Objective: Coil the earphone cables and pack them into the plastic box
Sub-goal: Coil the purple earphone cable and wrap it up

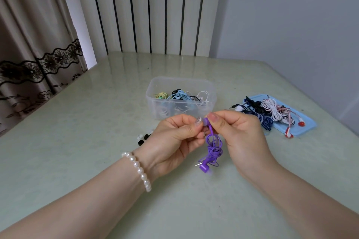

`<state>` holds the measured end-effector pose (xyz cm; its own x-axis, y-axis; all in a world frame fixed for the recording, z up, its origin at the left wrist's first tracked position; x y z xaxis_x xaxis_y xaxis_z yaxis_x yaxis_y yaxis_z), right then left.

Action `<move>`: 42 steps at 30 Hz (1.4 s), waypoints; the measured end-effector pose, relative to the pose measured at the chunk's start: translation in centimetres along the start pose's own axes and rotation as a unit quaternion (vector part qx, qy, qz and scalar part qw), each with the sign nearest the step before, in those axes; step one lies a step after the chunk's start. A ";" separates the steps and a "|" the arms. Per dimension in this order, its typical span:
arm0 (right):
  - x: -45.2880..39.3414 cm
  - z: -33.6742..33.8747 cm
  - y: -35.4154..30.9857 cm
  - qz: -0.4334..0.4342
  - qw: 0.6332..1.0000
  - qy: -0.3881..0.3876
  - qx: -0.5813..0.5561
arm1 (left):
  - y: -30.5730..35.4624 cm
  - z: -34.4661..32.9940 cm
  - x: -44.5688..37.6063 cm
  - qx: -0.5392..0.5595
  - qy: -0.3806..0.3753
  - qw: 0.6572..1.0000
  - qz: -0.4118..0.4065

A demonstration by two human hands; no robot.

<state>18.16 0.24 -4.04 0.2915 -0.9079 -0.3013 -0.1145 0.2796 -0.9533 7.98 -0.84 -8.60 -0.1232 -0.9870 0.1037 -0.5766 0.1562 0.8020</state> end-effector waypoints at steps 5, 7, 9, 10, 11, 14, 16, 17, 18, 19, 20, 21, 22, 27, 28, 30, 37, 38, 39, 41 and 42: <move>0.2 0.4 -0.4 0.030 0.997 0.037 0.057 | 0.8 0.1 0.2 -0.060 0.035 0.996 -0.054; 0.1 0.5 -0.2 0.021 0.998 0.041 0.050 | 1.0 0.3 0.2 -0.076 0.051 0.993 -0.069; 0.1 0.5 0.1 0.000 0.998 0.046 0.043 | 1.1 0.3 0.2 -0.083 0.057 0.992 -0.080; 0.1 0.6 0.4 -0.019 0.998 0.049 0.025 | 1.2 0.3 0.2 -0.086 0.057 0.991 -0.086; 0.1 0.7 0.9 -0.042 0.998 0.054 0.007 | 1.3 0.3 0.2 -0.087 0.056 0.991 -0.090; -0.1 1.0 1.6 -0.078 0.995 0.060 -0.003 | 1.3 0.2 0.2 -0.090 0.058 0.990 -0.090; -0.3 1.1 1.6 -0.078 0.995 0.063 0.004 | 1.4 0.3 0.3 -0.098 0.063 0.989 -0.097; -0.3 1.1 1.5 -0.076 0.995 0.065 0.010 | 1.6 0.4 0.4 -0.107 0.067 0.986 -0.105; -0.4 1.2 1.6 -0.074 0.995 0.067 0.013 | 1.8 0.5 0.4 -0.122 0.074 0.983 -0.119; -0.4 1.2 1.7 -0.073 0.995 0.068 0.017 | 2.1 0.6 0.5 -0.144 0.082 0.977 -0.136; -0.5 1.2 1.7 -0.067 0.995 0.066 0.027 | 2.5 0.7 0.6 -0.169 0.087 0.969 -0.156; -0.5 1.2 1.7 -0.062 0.995 0.061 0.040 | 2.8 0.5 0.8 -0.196 0.085 0.961 -0.176; -0.6 1.1 1.7 -0.057 0.996 0.056 0.050 | 3.1 0.2 1.0 -0.219 0.077 0.953 -0.195; -0.5 1.0 2.0 -0.075 0.994 0.049 0.056 | 3.4 -0.4 1.2 -0.284 0.059 0.930 -0.227; -0.6 1.0 2.0 -0.078 0.994 0.046 0.061 | 3.3 -0.3 1.1 -0.284 0.061 0.931 -0.222; -0.7 1.0 1.8 -0.077 0.994 0.037 0.066 | 3.3 0.0 0.8 -0.272 0.070 0.937 -0.209; -0.3 0.1 2.4 -0.101 0.978 -0.102 0.151 | 3.9 1.9 0.2 -0.202 0.126 0.954 -0.183; -0.4 0.2 2.5 -0.094 0.975 -0.103 0.174 | 4.0 2.2 0.1 -0.198 0.130 0.956 -0.175; -0.6 0.4 2.4 -0.090 0.976 -0.097 0.175 | 4.0 2.4 0.0 -0.195 0.132 0.957 -0.167; -1.1 0.7 1.8 -0.076 0.982 -0.079 0.151 | 4.1 2.6 -0.1 -0.194 0.130 0.960 -0.156; -1.4 0.8 1.1 -0.065 0.985 -0.065 0.145 | 4.3 2.6 -0.1 -0.195 0.129 0.960 -0.153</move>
<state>18.42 2.05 -4.72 0.4071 -0.8995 -0.1587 0.2033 0.2586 -0.9444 3.39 0.01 -6.70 0.2369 -0.9690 -0.0702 -0.2008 -0.1196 0.9723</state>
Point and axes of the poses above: each hand's wrist, its own x-axis away from the middle knuckle, its own z-axis out of the back of the hand, y = z × x, the point moved 7 cm from there along -x, towards the middle knuckle, and after that the axes turned 1 degree about -y, right-handed, at the moved point
